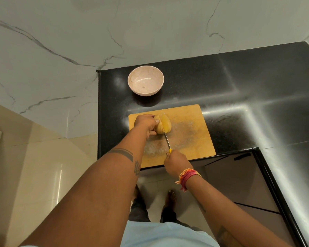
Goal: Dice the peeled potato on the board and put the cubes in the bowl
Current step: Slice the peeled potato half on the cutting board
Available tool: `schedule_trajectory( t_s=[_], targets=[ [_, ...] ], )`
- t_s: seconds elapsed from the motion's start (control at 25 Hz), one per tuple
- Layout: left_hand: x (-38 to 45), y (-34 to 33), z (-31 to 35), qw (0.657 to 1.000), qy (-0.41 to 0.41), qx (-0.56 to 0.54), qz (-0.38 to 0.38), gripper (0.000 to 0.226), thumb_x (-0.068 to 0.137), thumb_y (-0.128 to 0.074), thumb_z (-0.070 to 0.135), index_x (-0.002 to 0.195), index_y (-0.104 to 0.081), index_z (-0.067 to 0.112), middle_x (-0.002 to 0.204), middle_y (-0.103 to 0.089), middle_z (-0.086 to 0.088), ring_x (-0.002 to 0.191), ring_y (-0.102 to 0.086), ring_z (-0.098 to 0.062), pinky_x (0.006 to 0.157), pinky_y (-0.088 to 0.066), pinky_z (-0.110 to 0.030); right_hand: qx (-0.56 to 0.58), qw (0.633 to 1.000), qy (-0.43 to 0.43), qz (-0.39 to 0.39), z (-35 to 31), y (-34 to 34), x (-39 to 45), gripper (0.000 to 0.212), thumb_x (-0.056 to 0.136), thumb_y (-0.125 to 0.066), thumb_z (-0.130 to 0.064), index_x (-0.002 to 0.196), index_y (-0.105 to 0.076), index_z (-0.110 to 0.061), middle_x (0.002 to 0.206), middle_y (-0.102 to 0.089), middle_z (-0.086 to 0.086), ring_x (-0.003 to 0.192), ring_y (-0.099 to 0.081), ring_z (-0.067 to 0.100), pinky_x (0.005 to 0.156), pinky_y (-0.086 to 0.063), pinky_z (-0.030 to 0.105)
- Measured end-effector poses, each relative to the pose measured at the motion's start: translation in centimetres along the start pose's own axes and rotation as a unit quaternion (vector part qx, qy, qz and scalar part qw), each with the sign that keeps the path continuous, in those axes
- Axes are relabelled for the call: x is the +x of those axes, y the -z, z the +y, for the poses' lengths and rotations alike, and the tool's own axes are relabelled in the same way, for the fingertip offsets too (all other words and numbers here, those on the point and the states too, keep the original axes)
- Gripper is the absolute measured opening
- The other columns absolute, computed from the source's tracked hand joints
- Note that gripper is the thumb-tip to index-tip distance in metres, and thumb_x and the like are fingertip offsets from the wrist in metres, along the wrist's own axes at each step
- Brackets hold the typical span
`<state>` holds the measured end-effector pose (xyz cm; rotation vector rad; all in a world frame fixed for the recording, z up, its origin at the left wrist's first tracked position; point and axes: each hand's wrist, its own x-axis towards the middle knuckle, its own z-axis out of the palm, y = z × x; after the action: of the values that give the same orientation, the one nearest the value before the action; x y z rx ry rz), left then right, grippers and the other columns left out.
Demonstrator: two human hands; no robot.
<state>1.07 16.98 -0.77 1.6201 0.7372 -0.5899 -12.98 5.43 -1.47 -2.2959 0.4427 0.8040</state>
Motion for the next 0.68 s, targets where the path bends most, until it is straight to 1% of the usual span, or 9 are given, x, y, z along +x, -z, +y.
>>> schedule_trajectory(
  t_s=[0.12,0.32,0.36,0.4,0.44,0.48,0.56,0.6,0.68],
  targets=[
    [-0.1,0.2,0.1,0.999,0.006,-0.032,0.002,0.037,0.095,-0.067,0.004,0.13,-0.066,0.018,0.13,-0.064,-0.011,0.116,-0.063,-0.033,0.083,-0.061,-0.045,-0.008,1.0,-0.002,0.0,0.9,0.1,-0.1,0.023,0.105,-0.04,-0.024,0.113,-0.055,-0.009,0.114,-0.063,0.016,0.087,-0.057,0.028,0.073,-0.042,0.034],
    [-1.2,1.2,0.4,1.0,-0.007,-0.007,-0.017,0.034,0.095,-0.067,0.002,0.124,-0.068,0.02,0.126,-0.067,-0.011,0.111,-0.067,-0.032,0.086,-0.061,-0.051,0.011,0.999,0.022,0.021,1.2,0.5,-0.3,0.029,0.107,-0.038,-0.03,0.113,-0.058,-0.009,0.109,-0.065,0.013,0.085,-0.06,0.026,0.069,-0.044,0.033],
    [-1.5,1.6,0.7,0.999,-0.024,0.022,-0.022,0.036,0.095,-0.067,0.002,0.127,-0.067,0.019,0.126,-0.067,-0.01,0.111,-0.066,-0.032,0.088,-0.06,-0.051,0.018,0.999,0.028,0.025,1.1,0.8,-0.3,0.03,0.107,-0.037,-0.03,0.112,-0.058,-0.008,0.108,-0.065,0.014,0.085,-0.06,0.026,0.069,-0.043,0.032],
    [-1.7,2.1,1.0,0.995,-0.055,0.078,-0.021,0.039,0.095,-0.068,0.004,0.13,-0.066,0.02,0.128,-0.066,-0.009,0.113,-0.065,-0.031,0.091,-0.059,-0.05,0.022,0.999,0.033,0.03,0.9,1.2,-0.2,0.032,0.108,-0.037,-0.03,0.112,-0.059,-0.007,0.109,-0.065,0.014,0.087,-0.06,0.028,0.071,-0.043,0.033],
    [-1.8,2.6,1.2,0.982,-0.096,0.159,-0.016,0.042,0.094,-0.07,0.008,0.134,-0.065,0.021,0.13,-0.065,-0.006,0.116,-0.063,-0.03,0.096,-0.058,-0.048,0.027,0.998,0.036,0.037,0.7,1.6,0.0,0.032,0.108,-0.037,-0.03,0.113,-0.059,-0.007,0.109,-0.066,0.015,0.089,-0.06,0.029,0.073,-0.043,0.033],
    [-2.0,3.0,1.3,0.955,-0.143,0.258,-0.009,0.046,0.093,-0.072,0.011,0.136,-0.064,0.024,0.133,-0.064,-0.004,0.119,-0.062,-0.028,0.099,-0.055,-0.044,0.032,0.998,0.04,0.047,0.4,2.0,0.2,0.033,0.108,-0.036,-0.03,0.113,-0.059,-0.007,0.108,-0.066,0.015,0.09,-0.059,0.029,0.074,-0.042,0.033],
    [-2.5,3.1,1.1,0.865,-0.225,0.449,-0.001,0.049,0.092,-0.073,0.018,0.138,-0.062,0.029,0.138,-0.063,0.001,0.122,-0.06,-0.024,0.101,-0.053,-0.039,0.043,0.996,0.048,0.058,-0.3,2.6,0.7,0.031,0.108,-0.036,-0.03,0.111,-0.058,-0.008,0.104,-0.065,0.013,0.086,-0.057,0.028,0.073,-0.04,0.033],
    [-2.5,2.8,0.7,0.822,-0.252,0.511,-0.002,0.049,0.093,-0.072,0.02,0.139,-0.061,0.031,0.138,-0.062,0.002,0.122,-0.059,-0.023,0.1,-0.052,-0.039,0.047,0.996,0.054,0.06,-0.6,2.8,0.9,0.029,0.108,-0.036,-0.031,0.109,-0.056,-0.01,0.1,-0.063,0.012,0.084,-0.056,0.028,0.072,-0.039,0.034],
    [-2.4,1.9,-0.4,0.765,-0.289,0.576,0.001,0.05,0.093,-0.071,0.021,0.14,-0.058,0.033,0.137,-0.06,0.003,0.122,-0.056,-0.025,0.097,-0.052,-0.041,0.047,0.995,0.066,0.065,-1.0,2.6,1.3,0.024,0.108,-0.035,-0.03,0.107,-0.05,-0.011,0.092,-0.059,0.01,0.08,-0.055,0.029,0.068,-0.038,0.036]
  ],
)
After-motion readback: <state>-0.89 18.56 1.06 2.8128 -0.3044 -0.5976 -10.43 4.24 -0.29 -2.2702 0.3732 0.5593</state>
